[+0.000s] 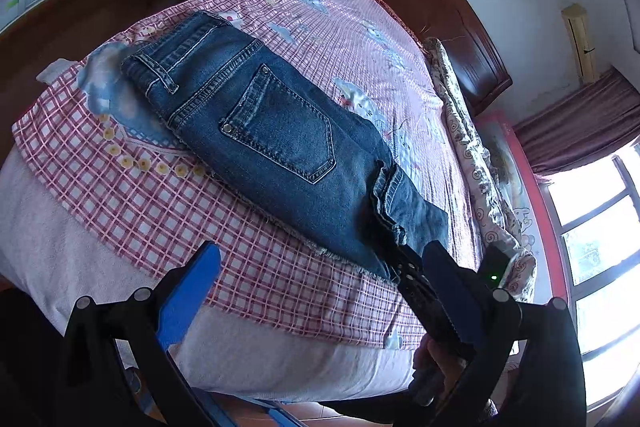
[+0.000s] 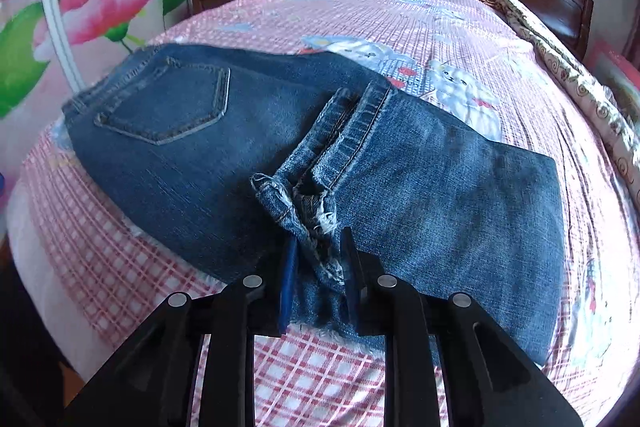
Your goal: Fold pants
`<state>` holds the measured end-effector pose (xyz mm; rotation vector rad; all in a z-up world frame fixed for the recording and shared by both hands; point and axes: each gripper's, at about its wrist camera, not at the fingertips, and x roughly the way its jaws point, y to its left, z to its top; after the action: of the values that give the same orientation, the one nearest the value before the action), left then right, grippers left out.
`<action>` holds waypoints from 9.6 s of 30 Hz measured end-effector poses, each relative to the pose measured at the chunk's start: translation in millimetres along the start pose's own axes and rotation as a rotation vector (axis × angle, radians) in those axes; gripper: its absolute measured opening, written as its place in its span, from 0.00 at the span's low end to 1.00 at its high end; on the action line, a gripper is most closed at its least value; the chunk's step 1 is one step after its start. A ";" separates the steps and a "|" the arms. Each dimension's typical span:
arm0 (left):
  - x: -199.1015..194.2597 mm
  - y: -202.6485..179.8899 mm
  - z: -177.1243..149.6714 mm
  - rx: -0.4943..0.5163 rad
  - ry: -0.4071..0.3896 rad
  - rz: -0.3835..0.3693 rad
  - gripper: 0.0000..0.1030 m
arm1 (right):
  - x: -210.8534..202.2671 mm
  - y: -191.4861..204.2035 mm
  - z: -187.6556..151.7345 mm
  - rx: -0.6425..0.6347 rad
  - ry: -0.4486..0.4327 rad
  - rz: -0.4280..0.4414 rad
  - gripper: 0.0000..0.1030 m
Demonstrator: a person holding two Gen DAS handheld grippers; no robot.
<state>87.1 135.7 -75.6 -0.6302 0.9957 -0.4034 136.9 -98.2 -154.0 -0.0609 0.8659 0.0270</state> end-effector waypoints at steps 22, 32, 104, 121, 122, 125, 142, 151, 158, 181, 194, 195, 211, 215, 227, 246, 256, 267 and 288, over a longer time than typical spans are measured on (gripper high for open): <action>8.9 17.0 -10.1 0.006 -0.006 0.061 0.98 | 26.1 -125.3 -26.7 0.281 -0.007 -0.213 0.44; 14.4 72.8 38.9 -0.091 -0.069 0.060 0.98 | -12.3 -132.9 -24.3 0.384 -0.027 -0.143 0.52; 197.6 -197.5 -49.3 0.585 0.116 -0.108 0.12 | -112.9 -227.7 -149.0 0.812 -0.136 0.015 0.52; 86.6 -106.2 -106.3 0.624 0.141 0.012 0.86 | -63.0 -210.8 -98.8 0.999 -0.129 0.436 0.52; 84.8 -90.0 -103.6 0.584 0.129 0.042 0.89 | -59.6 -206.4 -97.2 1.002 -0.122 0.443 0.52; 70.5 -51.5 -88.6 0.468 0.079 0.109 0.94 | -50.3 -199.1 -90.1 0.997 -0.095 0.395 0.52; 43.6 86.9 -17.1 -0.253 -0.008 -0.032 0.98 | -14.5 -156.3 -37.5 0.838 0.029 0.247 0.19; 42.5 99.8 -3.7 -0.271 -0.028 0.010 0.98 | -62.2 -163.2 -4.4 0.819 -0.110 0.383 0.14; 80.8 54.1 30.9 -0.213 0.017 -0.065 0.98 | -79.1 -174.1 -11.3 0.811 -0.166 0.385 0.14; 287.9 -65.7 92.9 0.122 0.226 -0.012 0.98 | -47.7 -212.5 -86.1 0.863 0.013 0.224 0.22; 296.0 -75.9 87.9 0.224 0.212 0.051 0.98 | 11.3 -222.8 -3.2 0.645 0.052 0.106 0.39; 296.0 -76.0 87.8 0.228 0.211 0.052 0.98 | 15.1 -220.1 -4.6 0.633 0.060 0.104 0.38; 212.7 -62.4 71.4 0.225 0.118 0.195 0.98 | 15.1 -221.6 -13.4 0.641 0.071 0.093 0.13; 176.5 -78.7 47.1 0.288 0.079 0.169 0.98 | 18.2 -216.6 -10.8 0.622 0.083 0.066 0.13; 198.0 -87.1 -5.2 0.378 0.169 0.172 0.98 | 12.3 -224.8 -18.6 0.672 0.100 0.049 0.20; 207.7 -79.5 -7.3 0.382 0.189 0.195 0.98 | -6.4 -196.3 -108.3 0.995 0.049 0.511 0.00; 157.8 16.2 -2.3 -0.102 0.273 -0.275 0.98 | -16.7 -193.8 -115.6 0.970 0.047 0.537 0.00; 184.3 42.5 -21.7 -0.536 0.278 -0.551 0.90 | -15.7 -197.6 -114.5 0.977 0.047 0.541 0.00; 153.6 59.9 -39.5 -0.692 -0.009 -0.435 0.10 | -17.5 -150.9 -86.0 0.793 0.094 0.461 0.00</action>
<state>130.5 79.5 -229.6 -1.4864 0.9828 -0.4320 67.5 -254.3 -189.8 0.8860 0.9183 0.1108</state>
